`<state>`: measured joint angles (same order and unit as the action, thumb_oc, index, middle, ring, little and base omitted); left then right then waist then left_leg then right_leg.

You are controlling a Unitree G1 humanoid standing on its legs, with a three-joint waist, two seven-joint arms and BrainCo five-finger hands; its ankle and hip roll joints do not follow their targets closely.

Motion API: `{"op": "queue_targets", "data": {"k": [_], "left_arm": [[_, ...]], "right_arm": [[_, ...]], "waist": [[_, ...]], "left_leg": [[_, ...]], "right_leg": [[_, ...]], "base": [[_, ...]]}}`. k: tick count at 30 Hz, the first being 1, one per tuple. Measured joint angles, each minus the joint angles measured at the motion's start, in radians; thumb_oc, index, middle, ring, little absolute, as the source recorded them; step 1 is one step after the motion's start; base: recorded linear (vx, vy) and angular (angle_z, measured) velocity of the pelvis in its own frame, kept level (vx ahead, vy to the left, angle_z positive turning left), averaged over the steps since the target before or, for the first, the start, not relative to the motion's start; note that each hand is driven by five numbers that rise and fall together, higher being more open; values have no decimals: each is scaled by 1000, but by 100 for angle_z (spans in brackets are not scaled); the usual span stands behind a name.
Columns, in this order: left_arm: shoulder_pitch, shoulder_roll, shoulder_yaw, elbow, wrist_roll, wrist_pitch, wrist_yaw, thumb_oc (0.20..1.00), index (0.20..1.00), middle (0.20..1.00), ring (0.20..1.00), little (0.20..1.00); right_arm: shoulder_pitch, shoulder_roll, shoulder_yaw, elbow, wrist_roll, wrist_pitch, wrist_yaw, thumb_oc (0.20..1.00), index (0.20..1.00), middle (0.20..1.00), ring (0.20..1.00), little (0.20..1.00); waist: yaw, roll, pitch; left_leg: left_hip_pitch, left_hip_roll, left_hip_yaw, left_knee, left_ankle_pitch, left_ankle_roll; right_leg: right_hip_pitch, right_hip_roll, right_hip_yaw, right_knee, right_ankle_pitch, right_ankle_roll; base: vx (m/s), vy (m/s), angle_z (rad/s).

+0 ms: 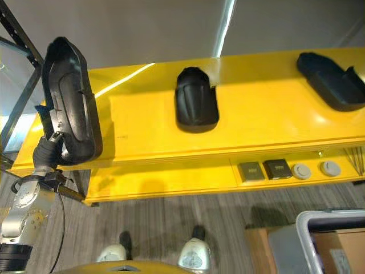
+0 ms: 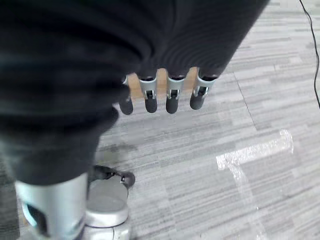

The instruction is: Move parts from the plastic box to the shelf.

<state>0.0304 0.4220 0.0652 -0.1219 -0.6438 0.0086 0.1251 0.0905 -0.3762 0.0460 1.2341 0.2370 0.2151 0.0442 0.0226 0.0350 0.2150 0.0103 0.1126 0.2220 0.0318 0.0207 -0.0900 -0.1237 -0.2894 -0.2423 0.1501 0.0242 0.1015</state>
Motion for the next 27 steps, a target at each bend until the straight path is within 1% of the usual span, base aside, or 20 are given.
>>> {"op": "queue_targets", "data": {"k": [1,2,3,4,5,6,7,8,10,11,12,15,17,18,20,22,23,25,26,27], "left_arm": [[-6,15,-2,0,0,0,0,200,200,200,200,200],[-5,45,-1,3,19,0,3,200,200,200,200,200],[1,61,3,13,34,0,6,200,200,200,200,200],[4,77,7,23,43,0,7,200,200,200,200,200],[30,106,30,28,47,0,7,200,200,200,200,200],[54,139,55,34,48,0,6,200,200,200,200,200],[62,153,70,46,47,0,4,200,200,200,200,200],[58,160,90,74,39,0,0,200,200,200,200,200],[50,158,99,75,37,3,4,200,200,200,200,200],[48,153,98,74,37,4,3,200,200,200,200,200],[26,157,79,72,39,32,15,200,200,200,200,200],[-31,158,51,73,54,75,51,200,200,200,200,200],[-79,158,33,79,62,108,80,200,200,200,200,200],[-160,159,-2,137,66,142,114,200,200,200,200,200],[-251,157,-33,263,63,194,156,200,200,200,200,200],[-287,154,-54,356,65,235,187,200,200,200,200,200],[-300,154,-72,393,70,251,201,200,200,200,200,200],[-386,153,-145,584,99,274,207,200,200,200,200,200],[-395,155,-146,608,130,297,221,200,200,200,200,200],[-400,158,-146,627,162,302,221,200,200,200,200,200]], "right_arm": [[2,21,-1,1,0,0,-4,1000,1000,1000,1000,1000],[8,57,-7,4,-9,-6,-9,1000,1000,1000,1000,1000],[7,71,-22,0,-9,-15,-13,1000,1000,1000,1000,1000],[5,79,-22,0,-9,-23,-14,1000,1000,1000,1000,1000],[2,77,-42,-2,-22,-36,-33,1000,1000,1000,1000,1000],[3,74,-52,-4,-45,-45,-36,1000,1000,1000,1000,1000],[8,70,-49,-4,-53,-46,-37,1000,1000,1000,1000,1000],[35,74,-44,-5,-89,-60,-44,1000,1000,1000,1000,1000],[57,77,-37,2,-98,-66,-44,1000,1000,1000,1000,1000],[68,76,-37,6,-110,-64,-45,1000,1000,1000,1000,1000],[84,67,-24,11,-124,-70,-44,1000,1000,1000,1000,1000],[72,43,-6,1,-145,-87,-40,1000,1000,1000,1000,1000],[48,24,14,-2,-155,-93,-37,1000,1000,1000,1000,1000],[37,8,30,-2,-158,-92,-31,1000,1000,1000,1000,1000],[29,2,46,-2,-160,-89,-31,1000,1000,1000,1000,1000],[19,5,52,-2,-160,-85,-29,1000,1000,1000,1000,1000],[19,5,54,-2,-160,-84,-29,1000,1000,1000,1000,1000],[20,5,91,-1,-164,-71,-29,1000,1000,1000,1000,1000],[18,5,96,-5,-165,-69,-29,1000,1000,1000,1000,1000],[17,5,98,-5,-165,-66,-29,1000,1000,1000,1000,1000]], "waist": [[4,-18,10],[9,-36,20],[31,-26,26],[39,-22,29],[43,-20,30],[41,-22,29],[40,-17,31],[10,-19,25],[11,-27,20],[11,-27,20],[4,-24,18],[1,-21,16],[-13,-19,15],[-24,-12,8],[-37,-1,-19],[-63,6,-35],[-76,7,-36],[-83,8,-42],[-89,6,-49],[-99,6,-57]], "left_leg": [[-16,-31,2,42,-24,24],[-27,-65,13,103,-71,42],[-19,-56,37,116,-84,44],[-4,-66,62,123,-95,55],[16,-77,92,116,-117,71],[37,-83,129,102,-124,78],[41,-82,141,96,-126,81],[48,-80,137,88,-130,77],[48,-82,146,82,-117,77],[43,-80,143,82,-116,76],[43,-73,135,66,-102,69],[42,-56,139,51,-84,58],[43,-40,139,51,-80,52],[45,-28,135,50,-77,47],[46,-17,137,34,-69,35],[53,-10,141,16,-57,27],[60,-7,145,8,-52,24],[84,2,155,-6,-44,18],[93,7,164,-15,-45,20],[98,10,166,-25,-47,20]], "right_leg": [[0,-28,21,-1,27,-13],[8,-56,35,-10,109,-4],[7,-63,27,-11,144,-5],[9,-68,-3,-15,176,-11],[3,-77,-41,-24,224,-5],[-11,-78,-56,-20,243,-4],[-16,-76,-53,-7,216,20],[-9,-51,-40,22,143,56],[1,-30,-49,21,84,50],[8,-21,-48,-3,82,53],[20,6,-48,-42,98,51],[27,36,-50,-86,123,33],[39,55,-51,-113,134,25],[54,72,-59,-132,137,22],[55,87,-60,-152,139,20],[59,103,-60,-170,148,8],[62,109,-58,-176,150,5],[82,124,-54,-193,153,2],[86,128,-48,-200,153,1],[89,132,-46,-207,153,-1]], "base": [[132,386,13],[144,399,-16],[119,341,-38],[92,239,-82],[82,167,-91],[75,97,-89],[64,-10,-41],[36,-44,-8],[15,-59,-2],[8,-64,-3],[-2,-54,1],[-8,-51,-8],[-1,-89,-6],[-6,-116,2],[-12,-87,-4],[-6,-94,-10],[4,-81,-11],[44,-39,-16],[75,-40,-22],[73,-38,-14]]}}
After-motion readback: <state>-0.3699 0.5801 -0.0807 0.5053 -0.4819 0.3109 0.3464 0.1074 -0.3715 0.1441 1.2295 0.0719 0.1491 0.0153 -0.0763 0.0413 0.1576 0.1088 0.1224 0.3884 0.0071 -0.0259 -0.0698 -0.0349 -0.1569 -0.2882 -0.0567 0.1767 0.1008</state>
